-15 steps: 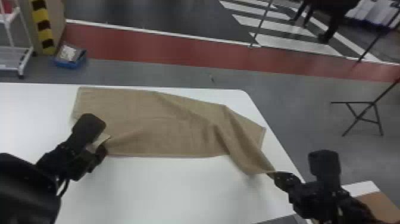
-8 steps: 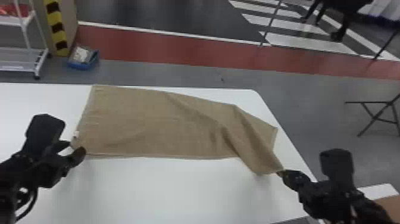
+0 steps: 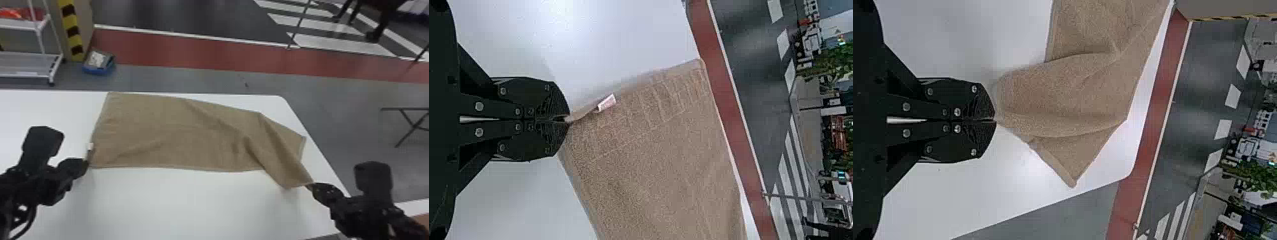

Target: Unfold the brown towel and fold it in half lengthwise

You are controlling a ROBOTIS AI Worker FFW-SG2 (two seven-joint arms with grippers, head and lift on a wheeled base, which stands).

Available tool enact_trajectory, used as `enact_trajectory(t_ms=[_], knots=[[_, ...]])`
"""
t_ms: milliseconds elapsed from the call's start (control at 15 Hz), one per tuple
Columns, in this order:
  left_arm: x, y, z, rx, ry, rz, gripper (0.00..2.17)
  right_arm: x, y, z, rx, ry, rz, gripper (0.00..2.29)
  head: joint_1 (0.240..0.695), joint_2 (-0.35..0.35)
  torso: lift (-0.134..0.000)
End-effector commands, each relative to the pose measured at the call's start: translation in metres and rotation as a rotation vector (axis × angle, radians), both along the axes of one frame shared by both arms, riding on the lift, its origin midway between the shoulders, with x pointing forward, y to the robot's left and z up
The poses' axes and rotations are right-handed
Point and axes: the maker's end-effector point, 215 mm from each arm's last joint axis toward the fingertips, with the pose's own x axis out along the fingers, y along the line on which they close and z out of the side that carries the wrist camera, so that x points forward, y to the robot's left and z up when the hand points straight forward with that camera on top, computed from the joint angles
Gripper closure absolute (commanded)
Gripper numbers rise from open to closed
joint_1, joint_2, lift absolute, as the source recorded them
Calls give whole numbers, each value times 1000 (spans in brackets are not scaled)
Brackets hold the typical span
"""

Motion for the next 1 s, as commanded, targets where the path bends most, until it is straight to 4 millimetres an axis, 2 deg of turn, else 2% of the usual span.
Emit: enact_trajectory(t_ms=[0, 67, 267, 400, 533, 600, 733, 933], knots=[[-3, 34, 10, -17, -13, 53, 1673, 2, -6, 8, -29, -18, 8, 1686, 695, -262, -123], [-6, 53, 14, -26, -17, 82, 1676, 7, -8, 18, -75, -38, 38, 1686, 695, -252, -123], [-27, 94, 16, -30, -7, 125, 1676, -3, -20, 16, -221, 17, 97, 1686, 695, -212, -123], [-39, 108, 10, -23, 6, 142, 1676, -10, -29, 4, -336, 79, 156, 1686, 695, -180, -123], [-45, 118, 6, -23, 18, 155, 1676, -15, -53, -4, -488, 145, 170, 1686, 695, -174, -123], [-48, 120, 4, -23, 26, 158, 1676, -14, -61, -8, -505, 157, 168, 1686, 695, -177, -123], [-54, 113, -4, -41, 44, 150, 1676, 4, -67, -17, -509, 160, 165, 1686, 695, -194, -123], [-68, 104, -20, -57, 91, 154, 1676, 51, -62, -27, -525, 137, 166, 1686, 695, -217, -123]])
